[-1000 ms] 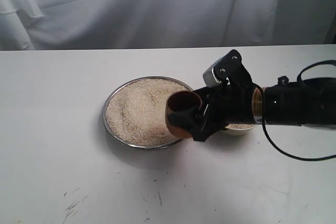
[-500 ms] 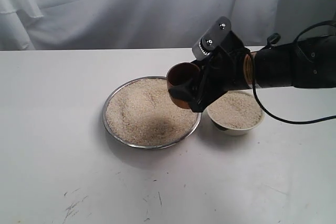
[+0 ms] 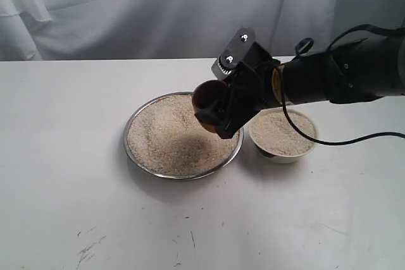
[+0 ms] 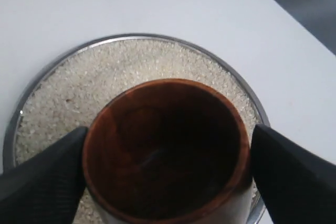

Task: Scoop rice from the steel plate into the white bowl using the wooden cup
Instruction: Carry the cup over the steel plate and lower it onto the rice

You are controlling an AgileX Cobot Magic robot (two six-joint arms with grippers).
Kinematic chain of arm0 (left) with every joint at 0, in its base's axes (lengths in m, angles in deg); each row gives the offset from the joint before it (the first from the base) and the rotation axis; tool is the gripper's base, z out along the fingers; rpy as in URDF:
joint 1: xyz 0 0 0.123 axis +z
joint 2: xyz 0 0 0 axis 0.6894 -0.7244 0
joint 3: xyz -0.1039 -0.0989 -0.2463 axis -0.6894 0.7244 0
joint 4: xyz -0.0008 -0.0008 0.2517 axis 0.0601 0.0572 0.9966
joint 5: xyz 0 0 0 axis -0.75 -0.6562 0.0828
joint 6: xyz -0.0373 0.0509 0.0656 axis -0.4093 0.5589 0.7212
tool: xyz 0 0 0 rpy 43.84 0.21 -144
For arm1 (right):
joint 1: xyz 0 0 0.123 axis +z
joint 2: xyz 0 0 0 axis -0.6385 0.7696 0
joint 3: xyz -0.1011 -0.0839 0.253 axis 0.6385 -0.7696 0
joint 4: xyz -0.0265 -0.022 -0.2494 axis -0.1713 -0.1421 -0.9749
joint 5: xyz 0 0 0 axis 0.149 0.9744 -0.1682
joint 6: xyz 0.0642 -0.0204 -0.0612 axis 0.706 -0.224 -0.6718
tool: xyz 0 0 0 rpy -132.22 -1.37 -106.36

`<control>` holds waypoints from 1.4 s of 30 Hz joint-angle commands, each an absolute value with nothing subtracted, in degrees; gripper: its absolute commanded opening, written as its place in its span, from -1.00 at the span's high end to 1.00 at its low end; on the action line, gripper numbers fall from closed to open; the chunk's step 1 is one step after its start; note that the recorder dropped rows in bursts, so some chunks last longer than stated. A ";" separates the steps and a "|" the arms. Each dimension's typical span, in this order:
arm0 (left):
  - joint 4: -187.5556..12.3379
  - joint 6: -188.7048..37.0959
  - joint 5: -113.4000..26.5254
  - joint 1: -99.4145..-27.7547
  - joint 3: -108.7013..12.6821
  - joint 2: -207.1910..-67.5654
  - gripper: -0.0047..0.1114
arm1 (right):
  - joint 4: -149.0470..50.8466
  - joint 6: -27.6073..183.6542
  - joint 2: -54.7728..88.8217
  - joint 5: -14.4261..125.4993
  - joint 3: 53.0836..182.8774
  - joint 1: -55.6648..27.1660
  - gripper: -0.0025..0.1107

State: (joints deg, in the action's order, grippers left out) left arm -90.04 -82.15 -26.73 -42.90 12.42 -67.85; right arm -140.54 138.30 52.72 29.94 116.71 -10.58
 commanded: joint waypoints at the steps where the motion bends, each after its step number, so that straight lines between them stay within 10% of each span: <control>1: -90.09 -82.34 -27.09 -42.99 12.68 -67.57 0.92 | -142.69 138.68 54.85 30.39 119.69 -9.86 0.96; 27: -90.09 -82.34 -27.09 -42.99 12.68 -67.57 0.92 | -149.05 147.44 55.97 43.27 122.07 -5.48 0.94; 38: -90.09 -82.34 -27.09 -42.99 12.68 -67.57 0.92 | -149.05 148.59 55.97 39.47 122.07 -5.48 -0.27; 42: -90.09 -82.34 -27.09 -42.99 12.68 -67.57 0.92 | -147.17 149.39 55.97 42.83 122.07 -5.48 -0.43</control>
